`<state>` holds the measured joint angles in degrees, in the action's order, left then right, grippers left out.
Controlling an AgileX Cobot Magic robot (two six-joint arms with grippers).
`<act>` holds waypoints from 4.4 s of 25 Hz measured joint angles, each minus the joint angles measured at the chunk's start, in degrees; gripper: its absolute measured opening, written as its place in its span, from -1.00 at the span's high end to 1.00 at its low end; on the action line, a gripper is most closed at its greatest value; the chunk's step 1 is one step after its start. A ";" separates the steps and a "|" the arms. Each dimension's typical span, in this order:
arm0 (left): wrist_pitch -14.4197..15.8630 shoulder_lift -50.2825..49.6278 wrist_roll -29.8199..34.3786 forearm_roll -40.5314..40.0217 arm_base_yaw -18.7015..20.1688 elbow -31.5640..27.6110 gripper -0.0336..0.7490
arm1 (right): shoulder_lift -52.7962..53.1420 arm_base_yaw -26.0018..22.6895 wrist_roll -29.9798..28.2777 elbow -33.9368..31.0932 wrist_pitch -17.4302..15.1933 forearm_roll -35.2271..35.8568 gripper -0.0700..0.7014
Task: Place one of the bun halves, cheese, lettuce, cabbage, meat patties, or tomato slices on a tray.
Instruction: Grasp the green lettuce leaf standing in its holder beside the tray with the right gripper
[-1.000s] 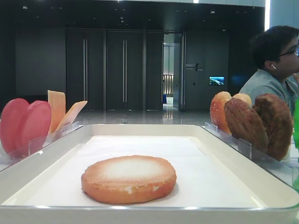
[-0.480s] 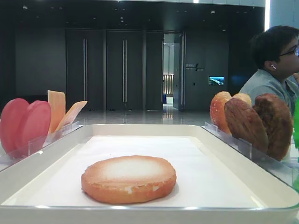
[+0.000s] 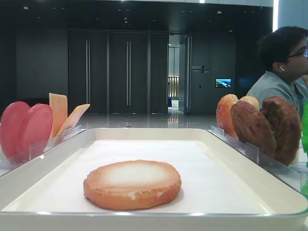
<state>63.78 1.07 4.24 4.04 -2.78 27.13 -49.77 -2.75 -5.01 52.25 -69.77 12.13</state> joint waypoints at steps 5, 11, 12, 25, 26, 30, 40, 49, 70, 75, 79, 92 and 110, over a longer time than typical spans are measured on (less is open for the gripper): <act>-0.05 0.00 0.00 0.00 0.00 0.00 -0.24 | -1.97 0.00 0.92 3.61 -0.05 0.05 -0.13; -0.05 0.00 0.00 0.00 0.00 0.00 -0.24 | -3.54 4.87 5.01 4.16 -0.10 -0.82 -0.13; -0.05 0.00 0.00 0.00 0.00 0.00 -0.24 | -3.93 6.58 6.69 4.22 -0.10 -1.60 -0.13; -0.05 0.00 0.00 0.00 0.00 0.00 -0.24 | -11.62 36.31 31.96 4.26 -0.15 -12.59 -0.13; -0.05 0.00 0.00 0.00 0.00 0.00 -0.24 | -12.30 37.62 34.06 4.26 -0.15 -13.34 -0.13; -0.05 0.00 0.00 0.00 0.00 0.00 -0.24 | -14.84 40.32 39.52 4.26 -0.15 -14.69 -0.13; -0.05 0.00 0.00 0.00 0.00 0.00 -0.24 | -20.14 41.11 39.83 4.26 -0.09 -14.80 -0.13; -0.05 0.00 0.00 0.00 0.00 0.00 -0.24 | -21.32 41.11 38.25 4.26 1.41 -14.76 -0.13; -0.05 0.00 0.00 0.00 0.00 0.00 -0.24 | -24.69 41.11 37.22 -1.35 6.67 -14.52 -0.13; -0.05 0.00 0.00 0.00 0.00 0.00 -0.24 | -24.69 41.11 36.97 -1.46 9.42 -12.95 -0.13; -0.05 0.00 0.00 0.00 0.00 0.00 -0.24 | -24.69 41.11 36.41 -1.46 9.75 -12.72 -0.12; -0.05 0.00 0.00 0.00 0.00 0.00 -0.24 | -24.69 41.11 35.93 -1.46 8.78 -13.90 0.53; -0.05 0.00 -0.59 0.00 0.00 0.00 -0.24 | -24.69 41.33 35.82 -0.14 5.95 -12.13 0.77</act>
<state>63.73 1.07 3.65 4.04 -2.78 27.13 -74.45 38.58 30.81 52.11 -63.82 0.00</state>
